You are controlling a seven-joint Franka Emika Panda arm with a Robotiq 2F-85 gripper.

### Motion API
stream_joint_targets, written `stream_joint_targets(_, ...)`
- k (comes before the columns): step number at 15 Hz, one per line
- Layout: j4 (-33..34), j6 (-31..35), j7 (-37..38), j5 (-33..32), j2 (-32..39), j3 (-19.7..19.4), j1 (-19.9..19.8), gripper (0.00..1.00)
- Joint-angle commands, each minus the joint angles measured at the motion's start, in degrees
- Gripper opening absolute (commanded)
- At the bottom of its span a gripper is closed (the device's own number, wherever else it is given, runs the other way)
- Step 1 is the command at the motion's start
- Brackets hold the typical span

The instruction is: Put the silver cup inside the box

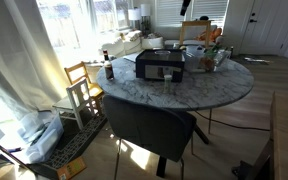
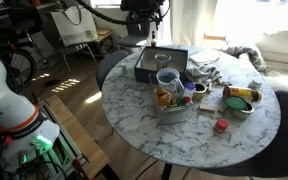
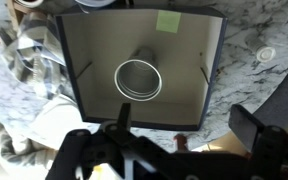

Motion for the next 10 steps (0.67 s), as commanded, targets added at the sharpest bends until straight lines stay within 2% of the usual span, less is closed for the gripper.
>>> stream_joint_targets(1, -5.6, -0.5, 1.8, 2.0, -7.6, -6.1, -2.6, 1.0)
stream_joint_targets(4, -4.6, -3.9, 4.0, 0.5, -8.5, -11.9, -5.3, 1.0)
stream_joint_targets(5, -3.2, -1.9, 2.1, 0.4, -7.1, -10.8, -3.2, 1.0)
stream_joint_targets(7, -3.4, -3.3, 2.1, 0.4, -7.9, -13.1, -4.6, 1.0)
stream_joint_targets(10, -3.5, -3.4, 2.8, 0.4, -7.9, -13.1, -4.6, 1.0)
